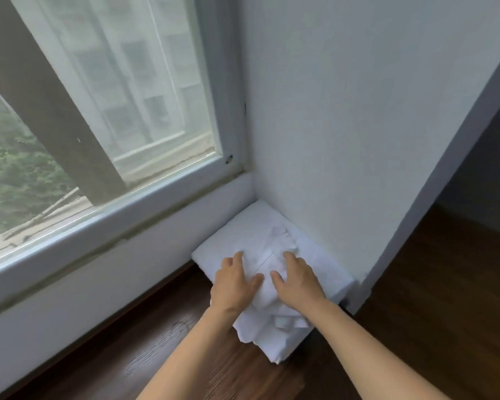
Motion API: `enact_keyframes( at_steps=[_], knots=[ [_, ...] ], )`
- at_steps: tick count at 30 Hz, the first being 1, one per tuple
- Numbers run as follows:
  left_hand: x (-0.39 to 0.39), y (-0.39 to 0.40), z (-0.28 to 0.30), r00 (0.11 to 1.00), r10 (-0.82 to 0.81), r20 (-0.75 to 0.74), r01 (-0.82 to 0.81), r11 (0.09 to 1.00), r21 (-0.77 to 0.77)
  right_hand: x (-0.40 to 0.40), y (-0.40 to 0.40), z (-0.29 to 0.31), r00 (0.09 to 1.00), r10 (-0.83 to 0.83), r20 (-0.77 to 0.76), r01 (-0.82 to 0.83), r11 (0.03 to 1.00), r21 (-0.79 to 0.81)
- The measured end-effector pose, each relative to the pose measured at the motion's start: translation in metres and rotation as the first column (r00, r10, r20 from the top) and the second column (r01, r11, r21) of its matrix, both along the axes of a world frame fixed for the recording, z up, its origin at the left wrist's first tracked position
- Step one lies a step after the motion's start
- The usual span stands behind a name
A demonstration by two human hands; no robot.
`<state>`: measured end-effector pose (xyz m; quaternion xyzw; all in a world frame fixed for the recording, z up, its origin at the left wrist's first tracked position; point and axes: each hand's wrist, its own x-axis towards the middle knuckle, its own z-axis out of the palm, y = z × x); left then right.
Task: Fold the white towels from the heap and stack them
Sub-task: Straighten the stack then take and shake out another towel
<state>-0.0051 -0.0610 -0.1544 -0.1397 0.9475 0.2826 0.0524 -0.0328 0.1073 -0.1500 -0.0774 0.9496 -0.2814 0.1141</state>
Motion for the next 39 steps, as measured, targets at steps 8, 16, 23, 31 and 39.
enact_keyframes(
  at_steps=[8, 16, 23, 31, 39],
  knots=[
    [0.006, -0.007, 0.005, 0.960, -0.074, -0.270, 0.059, 0.996, -0.066, -0.022, -0.023, 0.002, 0.999, 0.022, 0.023, -0.022, 1.000, 0.015],
    [0.057, -0.061, 0.132, 0.814, 0.076, -0.576, 0.092, 0.962, 0.258, 0.003, -0.070, 0.147, 0.970, 0.146, -0.197, -0.220, 0.871, -0.439],
    [0.114, -0.143, 0.294, 0.608, 0.192, -0.771, 0.017, 0.967, 0.254, 0.058, -0.165, 0.301, 0.860, 0.212, -0.465, -0.480, 0.646, -0.594],
    [0.203, -0.222, 0.413, 0.443, 0.229, -0.867, -0.113, 0.973, 0.199, 0.114, -0.232, 0.407, 0.682, 0.574, -0.454, -0.726, 0.456, -0.515],
    [0.293, -0.284, 0.461, 0.500, 0.097, -0.860, -0.380, 0.917, -0.118, 0.119, -0.269, 0.405, 0.505, 0.829, -0.239, -0.806, 0.354, -0.474]
  ],
)
